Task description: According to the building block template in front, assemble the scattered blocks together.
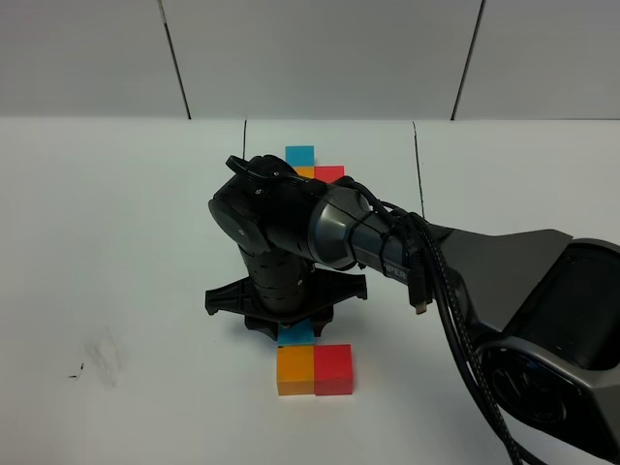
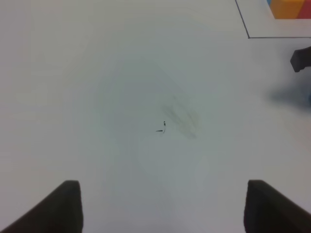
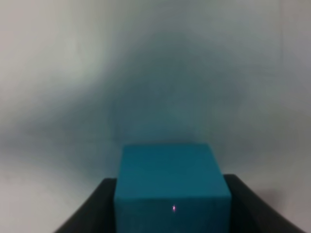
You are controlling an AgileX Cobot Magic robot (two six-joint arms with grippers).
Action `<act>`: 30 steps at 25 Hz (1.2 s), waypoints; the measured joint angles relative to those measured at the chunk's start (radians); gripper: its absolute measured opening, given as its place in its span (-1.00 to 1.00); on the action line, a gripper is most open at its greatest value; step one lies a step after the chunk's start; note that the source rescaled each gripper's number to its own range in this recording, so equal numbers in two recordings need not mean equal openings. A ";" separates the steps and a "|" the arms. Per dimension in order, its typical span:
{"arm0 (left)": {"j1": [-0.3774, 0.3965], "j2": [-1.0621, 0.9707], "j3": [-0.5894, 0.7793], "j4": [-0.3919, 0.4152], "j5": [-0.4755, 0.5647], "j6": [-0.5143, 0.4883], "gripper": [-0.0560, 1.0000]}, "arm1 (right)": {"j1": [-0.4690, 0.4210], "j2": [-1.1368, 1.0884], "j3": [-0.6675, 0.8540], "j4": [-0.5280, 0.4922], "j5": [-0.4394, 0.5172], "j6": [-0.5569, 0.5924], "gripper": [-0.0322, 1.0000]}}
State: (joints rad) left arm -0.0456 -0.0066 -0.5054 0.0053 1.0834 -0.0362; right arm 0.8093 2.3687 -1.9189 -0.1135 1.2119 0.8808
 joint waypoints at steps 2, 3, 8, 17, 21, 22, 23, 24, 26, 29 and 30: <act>0.000 0.000 0.000 -0.005 0.000 0.000 0.06 | 0.000 0.005 0.000 0.000 0.000 0.000 -0.45; 0.000 0.000 0.000 0.000 0.000 0.000 0.06 | 0.000 0.005 0.000 0.000 0.000 0.000 -0.45; 0.000 0.000 0.000 -0.005 0.000 0.000 0.06 | 0.000 0.006 -0.001 0.000 0.000 -0.003 -0.45; 0.000 0.000 0.000 0.000 0.000 0.000 0.06 | 0.000 0.006 -0.001 0.000 0.000 0.000 -0.45; 0.000 0.000 0.000 -0.005 0.000 0.000 0.06 | 0.000 0.006 -0.001 0.001 0.001 0.000 -0.45; 0.000 0.000 0.000 0.000 0.000 0.000 0.06 | 0.000 0.006 -0.001 0.001 0.001 0.000 -0.45; 0.000 0.000 0.000 -0.005 0.000 0.000 0.06 | 0.000 0.006 -0.001 0.001 0.001 0.000 -0.45; 0.000 0.000 0.000 -0.005 0.000 0.000 0.06 | 0.000 0.006 -0.001 0.001 0.001 -0.001 -0.45; 0.000 0.000 0.000 -0.005 0.000 0.000 0.06 | 0.000 0.006 -0.001 0.001 0.001 -0.003 -0.45; 0.000 0.000 0.000 -0.005 0.000 -0.001 0.06 | 0.000 0.006 -0.001 0.001 0.001 -0.011 -0.45; 0.000 0.000 0.000 -0.005 0.000 -0.001 0.06 | 0.000 0.006 -0.001 0.001 0.000 -0.015 -0.45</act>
State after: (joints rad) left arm -0.0456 -0.0066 -0.5054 0.0000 1.0834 -0.0372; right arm 0.8093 2.3748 -1.9198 -0.1126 1.2122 0.8658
